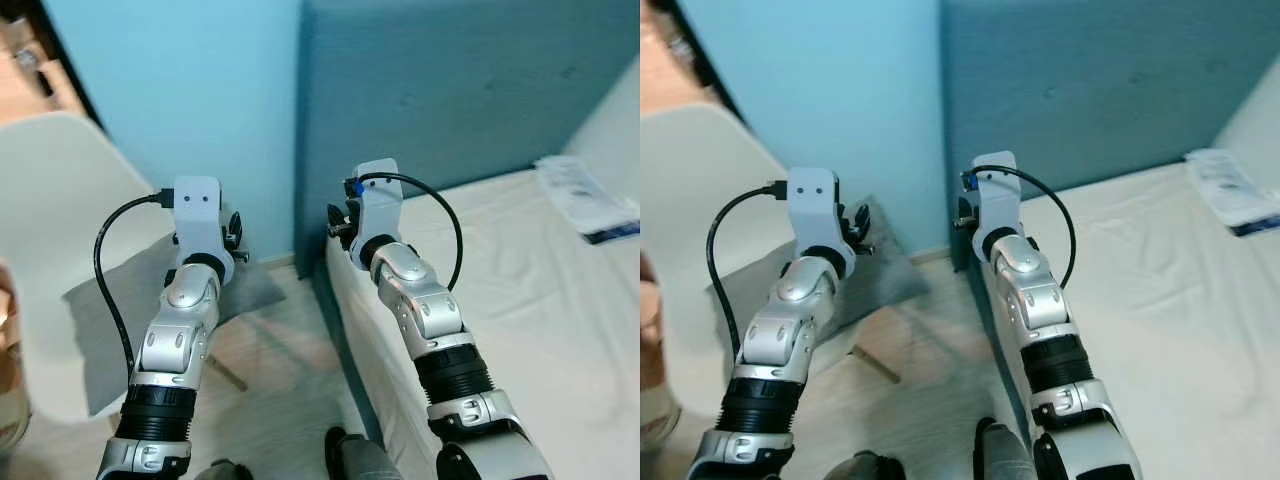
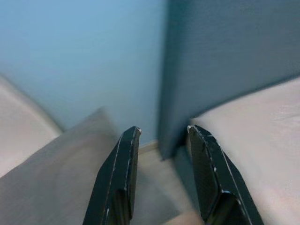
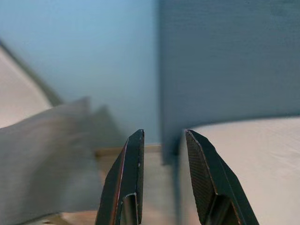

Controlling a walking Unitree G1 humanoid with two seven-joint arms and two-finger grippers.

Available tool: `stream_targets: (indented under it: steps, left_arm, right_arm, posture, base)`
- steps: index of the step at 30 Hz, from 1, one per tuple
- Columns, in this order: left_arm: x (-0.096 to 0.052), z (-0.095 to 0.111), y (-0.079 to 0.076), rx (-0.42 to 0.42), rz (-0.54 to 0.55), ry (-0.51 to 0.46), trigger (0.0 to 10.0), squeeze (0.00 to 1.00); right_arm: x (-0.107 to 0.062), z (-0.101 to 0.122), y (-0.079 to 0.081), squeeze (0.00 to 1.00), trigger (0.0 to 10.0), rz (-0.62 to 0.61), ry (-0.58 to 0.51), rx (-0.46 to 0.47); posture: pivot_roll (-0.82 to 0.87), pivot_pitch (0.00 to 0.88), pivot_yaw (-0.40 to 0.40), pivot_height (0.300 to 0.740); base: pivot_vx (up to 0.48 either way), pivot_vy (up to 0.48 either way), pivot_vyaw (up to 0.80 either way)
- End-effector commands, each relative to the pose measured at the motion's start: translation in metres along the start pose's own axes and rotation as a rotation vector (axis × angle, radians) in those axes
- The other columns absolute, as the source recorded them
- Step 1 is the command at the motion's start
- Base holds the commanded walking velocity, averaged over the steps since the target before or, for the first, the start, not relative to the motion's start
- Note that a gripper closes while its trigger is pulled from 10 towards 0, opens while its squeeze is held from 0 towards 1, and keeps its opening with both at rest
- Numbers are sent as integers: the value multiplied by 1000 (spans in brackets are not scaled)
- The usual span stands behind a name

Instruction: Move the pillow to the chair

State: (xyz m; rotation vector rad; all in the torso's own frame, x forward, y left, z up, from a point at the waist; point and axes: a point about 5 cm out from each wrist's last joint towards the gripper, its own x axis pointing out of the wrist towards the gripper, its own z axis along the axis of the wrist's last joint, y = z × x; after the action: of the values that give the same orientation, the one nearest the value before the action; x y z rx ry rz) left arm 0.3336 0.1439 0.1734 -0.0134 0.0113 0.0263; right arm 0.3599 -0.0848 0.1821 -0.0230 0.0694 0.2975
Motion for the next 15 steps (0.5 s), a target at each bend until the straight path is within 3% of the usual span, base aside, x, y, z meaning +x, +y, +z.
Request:
stream_targets:
  steps: [1, 15]
  left_arm:
    - [-3, -7, 1, -3, -3, 25, 10000, 0]
    - [-2, -7, -1, -12, -31, 29, 10000, 0]
  right_arm:
    - [-2, -2, 0, 0, 10000, -4, 12, 16]
    - [-3, -5, -9, 0, 10000, -58, 36, 60]
  posture:
    - [23, 170, -22, 694]
    - [22, 153, -22, 694]
  base:
    - [0, 0, -800]
    - [0, 0, -800]
